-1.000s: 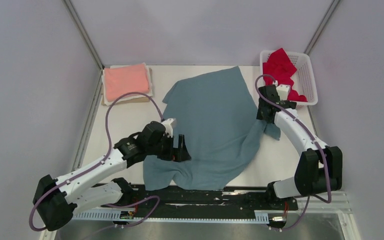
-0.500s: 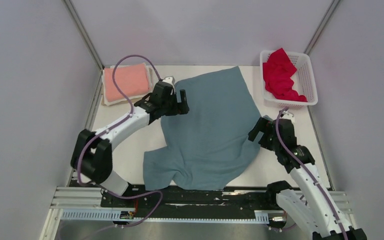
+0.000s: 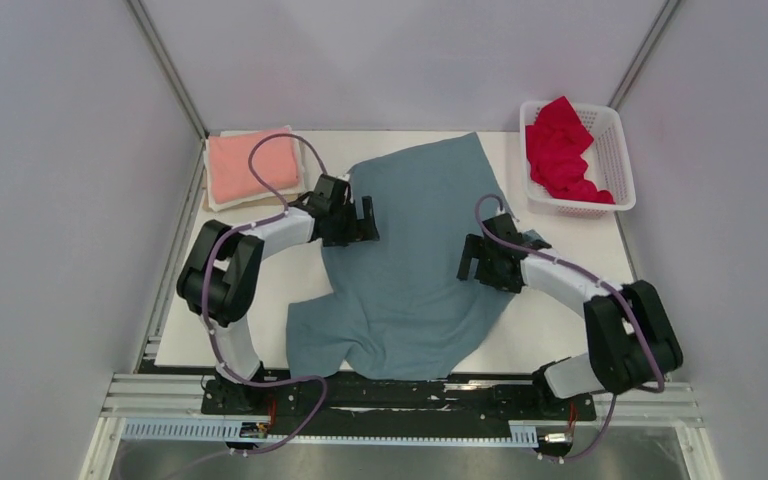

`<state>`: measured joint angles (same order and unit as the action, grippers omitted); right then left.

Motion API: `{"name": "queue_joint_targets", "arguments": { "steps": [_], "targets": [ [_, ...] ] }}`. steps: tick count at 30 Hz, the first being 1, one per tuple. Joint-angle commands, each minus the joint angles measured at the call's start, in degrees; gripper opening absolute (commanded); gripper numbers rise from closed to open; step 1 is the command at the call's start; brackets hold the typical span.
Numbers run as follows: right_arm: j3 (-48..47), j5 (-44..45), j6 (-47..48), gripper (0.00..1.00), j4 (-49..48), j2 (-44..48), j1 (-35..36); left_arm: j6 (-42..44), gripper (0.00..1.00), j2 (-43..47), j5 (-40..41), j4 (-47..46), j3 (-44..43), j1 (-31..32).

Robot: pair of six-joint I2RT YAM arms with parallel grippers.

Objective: Fold and stack the t-shirts
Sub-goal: Flatten out the tshirt

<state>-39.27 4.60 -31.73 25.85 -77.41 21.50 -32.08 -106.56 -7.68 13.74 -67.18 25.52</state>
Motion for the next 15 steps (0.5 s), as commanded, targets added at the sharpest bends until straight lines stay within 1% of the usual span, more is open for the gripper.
{"name": "queue_joint_targets", "arguments": {
  "steps": [1, 2, 3, 5, 7, 8, 11, 12, 15],
  "targets": [
    [-9.88, 3.85, -0.17, 1.0, -5.96, -11.53, 0.04, -4.63, 1.0, 5.1, -4.75, -2.17, 11.15, 0.26],
    [-12.12, 3.62, 0.13, 1.0, -5.94, -14.64, 0.1, -6.37, 1.0, 7.68, -5.34, -2.86, 13.1, 0.39],
    [-14.76, 2.94, 0.8, 1.0, -5.94, -17.88, 0.05, -8.08, 1.0, 9.09, -5.33, -4.21, 17.34, 0.58],
    [-20.04, 1.02, 2.06, 1.0, -6.11, -23.56, 0.13, -10.33, 1.0, 13.42, -5.1, -4.99, 22.74, 1.5],
    [-25.99, -1.27, 4.05, 1.0, -6.42, -28.84, 0.31, -12.48, 1.0, 17.26, -4.94, -5.04, 26.55, 3.61],
    [-29.13, -2.23, 5.37, 1.0, -6.5, -31.47, 0.5, -13.23, 1.0, 19.26, -4.86, -4.8, 27.95, 5.8],
    [-39.44, -3.61, 9.36, 1.0, -6.43, -38.7, 1.16, -16.38, 1.0, 21.32, -5.21, -5.94, 28.7, 11.06],
    [-42.72, -5.5, 10.62, 1.0, -6.36, -40.99, 1.2, -16.5, 1.0, 21.31, -4.83, -6.54, 27.81, 13.14],
    [-54.82, -5.81, 14.24, 1.0, -4.07, -48.44, 1.15, -16.68, 1.0, 18.04, -0.49, -6.74, 23.99, 14.45]
  ]
}}
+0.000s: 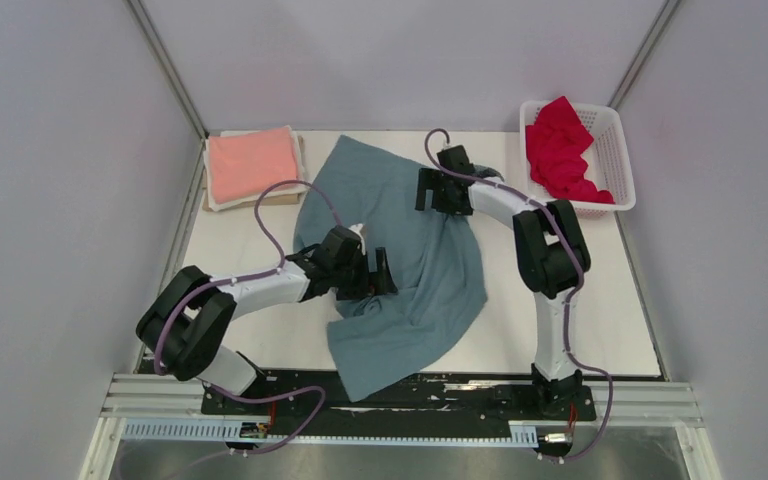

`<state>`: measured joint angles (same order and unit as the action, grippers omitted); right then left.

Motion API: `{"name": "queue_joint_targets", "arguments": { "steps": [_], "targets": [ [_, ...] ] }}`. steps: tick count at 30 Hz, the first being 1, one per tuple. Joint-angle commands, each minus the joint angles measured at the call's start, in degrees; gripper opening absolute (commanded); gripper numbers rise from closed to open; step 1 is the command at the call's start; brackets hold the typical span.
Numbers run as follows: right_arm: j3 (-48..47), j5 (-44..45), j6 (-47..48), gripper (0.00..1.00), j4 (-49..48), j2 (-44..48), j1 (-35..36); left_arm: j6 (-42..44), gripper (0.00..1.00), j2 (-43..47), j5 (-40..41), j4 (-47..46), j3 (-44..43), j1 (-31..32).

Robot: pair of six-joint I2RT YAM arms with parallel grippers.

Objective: Fold and stack the t-shirts
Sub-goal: Flatten out the tshirt

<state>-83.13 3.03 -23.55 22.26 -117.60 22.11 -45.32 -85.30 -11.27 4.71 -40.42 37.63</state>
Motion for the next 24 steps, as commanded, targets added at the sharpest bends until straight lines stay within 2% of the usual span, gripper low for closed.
{"name": "queue_joint_targets", "arguments": {
  "steps": [1, 5, 10, 12, 15, 17, 20, 24],
  "targets": [
    [-14.4, -3.97, 7.28, 1.0, 0.06, -10.37, 0.4, -3.05, 1.0, -4.4, 3.84, 2.58, -5.97, 2.35],
    [-25.15, -3.98, 9.13, 1.0, 0.9, -17.94, -0.97, -0.22, 1.0, -13.9, 6.65, 1.99, -17.22, 2.25],
    [-36.13, -4.17, 10.16, 1.0, 1.07, -25.02, -4.24, 2.68, 1.0, -27.75, 3.29, 4.15, -33.25, -0.56],
    [-40.26, -4.03, 11.15, 1.0, 1.42, -26.13, -5.65, 4.08, 1.0, -28.48, 1.96, 5.05, -35.74, -1.15],
    [-43.53, -3.09, 13.13, 1.0, 2.63, -23.95, -6.79, 7.47, 1.0, -24.26, 2.88, 5.36, -34.93, -0.99],
    [-40.75, -2.11, 14.8, 1.0, 2.93, -18.11, -6.74, 9.01, 1.0, -15.94, 5.36, 6.19, -32.02, -0.45],
    [-30.79, -0.06, 14.14, 1.0, 2.87, -8.04, -6.64, 10.14, 1.0, -5.97, 10.17, 8.89, -23.88, 1.1],
    [-12.36, 1.55, 10.49, 1.0, 2.49, 7.0, -6.17, 9.56, 1.0, 7.05, 17.18, 15.55, -13.61, 1.57]
  ]
}}
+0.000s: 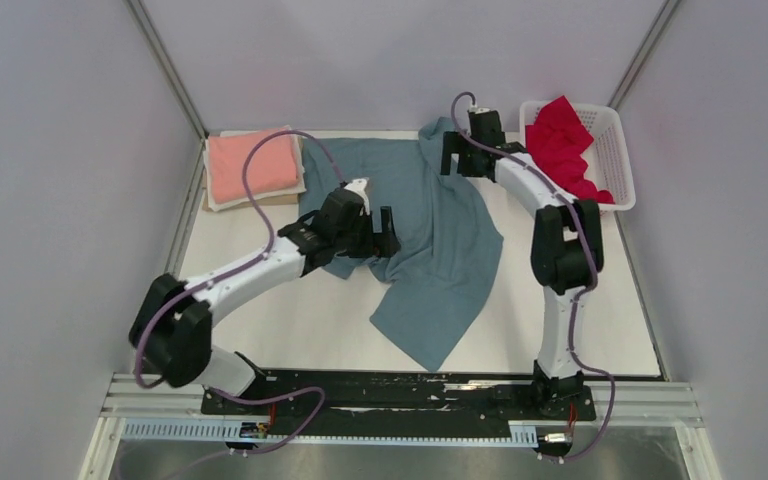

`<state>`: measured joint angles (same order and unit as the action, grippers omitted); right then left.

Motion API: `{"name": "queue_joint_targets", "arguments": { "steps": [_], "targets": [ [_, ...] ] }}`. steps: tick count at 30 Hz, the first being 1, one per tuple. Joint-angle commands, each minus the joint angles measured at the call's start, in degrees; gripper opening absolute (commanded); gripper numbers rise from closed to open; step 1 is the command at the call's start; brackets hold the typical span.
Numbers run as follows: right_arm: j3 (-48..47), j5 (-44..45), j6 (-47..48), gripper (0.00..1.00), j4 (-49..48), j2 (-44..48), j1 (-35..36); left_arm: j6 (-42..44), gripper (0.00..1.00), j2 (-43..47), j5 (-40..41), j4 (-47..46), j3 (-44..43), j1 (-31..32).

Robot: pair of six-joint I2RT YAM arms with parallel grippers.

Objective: Fold and stack the t-shirts
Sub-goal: Flatten out the tshirt

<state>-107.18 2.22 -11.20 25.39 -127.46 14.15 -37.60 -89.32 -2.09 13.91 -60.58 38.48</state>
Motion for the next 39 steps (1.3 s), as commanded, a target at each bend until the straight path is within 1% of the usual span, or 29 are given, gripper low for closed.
{"name": "queue_joint_targets", "arguments": {
  "steps": [1, 2, 4, 6, 8, 9, 10, 12, 13, 16, 19, 23, 28, 33, 35, 38, 39],
  "targets": [
    [16.7, 2.8, -3.28, 1.0, -0.97, 20.51, 2.14, 1.31, 1.0, 13.88, 11.15, 7.69, 7.85, 0.67],
    [21.46, 3.17, -4.11, 1.0, -1.48, 23.89, 2.63, 1.0, 1.0, 14.95, 12.64, 9.68, 10.42, 0.61],
    [30.58, 3.75, -7.84, 1.0, -2.6, 30.35, 3.53, -0.12, 1.0, 16.81, 15.63, 12.1, 12.61, 0.4],
    [38.56, 3.69, -11.2, 1.0, -3.6, 36.11, 4.36, 0.22, 1.0, 16.92, 16.23, 12.06, 13.54, 0.23],
    [44.57, 3.57, -12.8, 1.0, -3.9, 40.84, 4.93, 0.33, 1.0, 15.5, 16.42, 11.46, 13.44, -0.06],
    [46.93, 3.84, -13.2, 1.0, -3.79, 42.92, 5.21, 0.51, 1.0, 14.04, 16.42, 11.25, 13.28, -0.37],
    [52.07, 3.96, -14.05, 1.0, -3.66, 47.91, 5.79, 0.71, 0.97, 10.7, 16.35, 10.07, 12.21, -1.12],
    [55.47, 3.94, -14.27, 1.0, -3.57, 51.68, 6.15, 0.9, 0.92, 6.29, 16.35, 10.42, 10.31, -1.58],
    [56.77, 4.28, -14.33, 1.0, -3.4, 53.29, 6.24, 0.96, 0.88, 3.28, 16.95, 10.78, 9.43, -1.7],
    [59.09, 5.15, -14.82, 1.0, -2.91, 57.49, 6.41, 1.36, 0.83, -1.77, 17.88, 11.83, 5.69, -1.89],
    [59.56, 6.01, -14.73, 1.0, -2.31, 59.7, 6.35, 1.22, 0.76, -5.58, 16.77, 11.48, 4.38, -2.68],
    [59.29, 6.69, -14.66, 1.0, -1.38, 60.63, 6.41, 0.73, 0.69, -7.34, 14.94, 9.47, 4.41, -4.38],
    [59.19, 7.86, -14.41, 1.0, -0.86, 60.49, 6.41, 1.48, 0.57, -8.58, 13.77, 9.46, 3.86, -4.73],
    [59.65, 8.77, -14.22, 1.0, -0.75, 61.19, 6.4, 0.79, 0.51, -10.95, 15.62, 12.08, 2.35, -4.73],
    [59.95, 9.09, -14.03, 1.0, -0.73, 61.63, 6.41, 0.53, 0.47, -12.18, 14.92, 12.23, 1.78, -4.73],
    [60.4, 9.32, -13.99, 1.0, -0.76, 62.27, 6.34, 0.15, 0.31, -14.05, 14.03, 13.18, 0.9, -4.58],
    [60.58, 9.31, -14.01, 1.0, -0.73, 62.5, 6.36, 0.05, 0.2, -14.13, 13.95, 13.39, 0.77, -4.52]
  ]
}}
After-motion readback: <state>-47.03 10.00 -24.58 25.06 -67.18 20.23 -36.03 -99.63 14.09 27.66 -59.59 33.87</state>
